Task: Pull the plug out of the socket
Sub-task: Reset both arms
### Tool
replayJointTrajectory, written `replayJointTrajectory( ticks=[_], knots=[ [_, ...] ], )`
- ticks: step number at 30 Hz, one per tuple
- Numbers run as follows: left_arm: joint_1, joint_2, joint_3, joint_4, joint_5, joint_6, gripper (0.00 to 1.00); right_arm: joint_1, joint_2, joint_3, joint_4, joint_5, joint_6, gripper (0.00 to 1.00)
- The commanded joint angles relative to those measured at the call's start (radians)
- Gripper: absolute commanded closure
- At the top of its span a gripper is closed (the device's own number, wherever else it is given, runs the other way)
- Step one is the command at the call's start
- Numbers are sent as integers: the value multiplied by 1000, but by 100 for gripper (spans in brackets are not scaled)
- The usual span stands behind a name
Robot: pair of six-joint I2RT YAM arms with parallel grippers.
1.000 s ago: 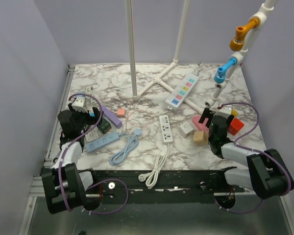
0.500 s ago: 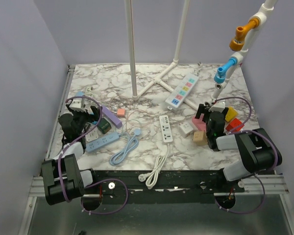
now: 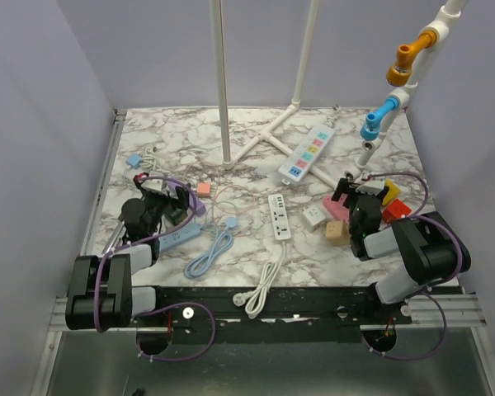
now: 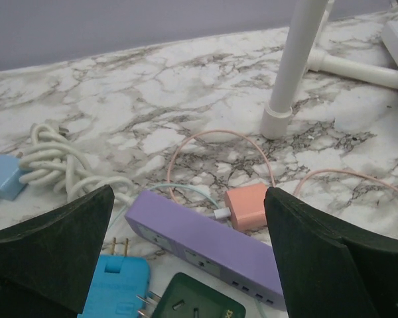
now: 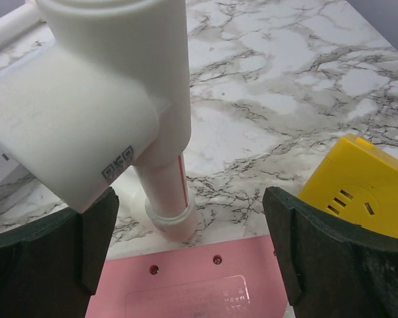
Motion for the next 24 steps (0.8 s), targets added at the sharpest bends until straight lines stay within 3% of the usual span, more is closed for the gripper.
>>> replayJointTrajectory(
  ticks=[1,4,8,24],
  knots=[
    [-61,32,-46,117,-136,104,2,-10,7,-25,106,1,12,0],
    [-61,33,-37,103,-144,101,1,-48,81,-21,179,-51,23,0],
    [-62,38,-39,119,-144,96,1,-93,66,3,100,-100,71,0],
    [-61,38,-34,108,-150,94,2,-94,67,-21,154,-106,53,0]
  ],
)
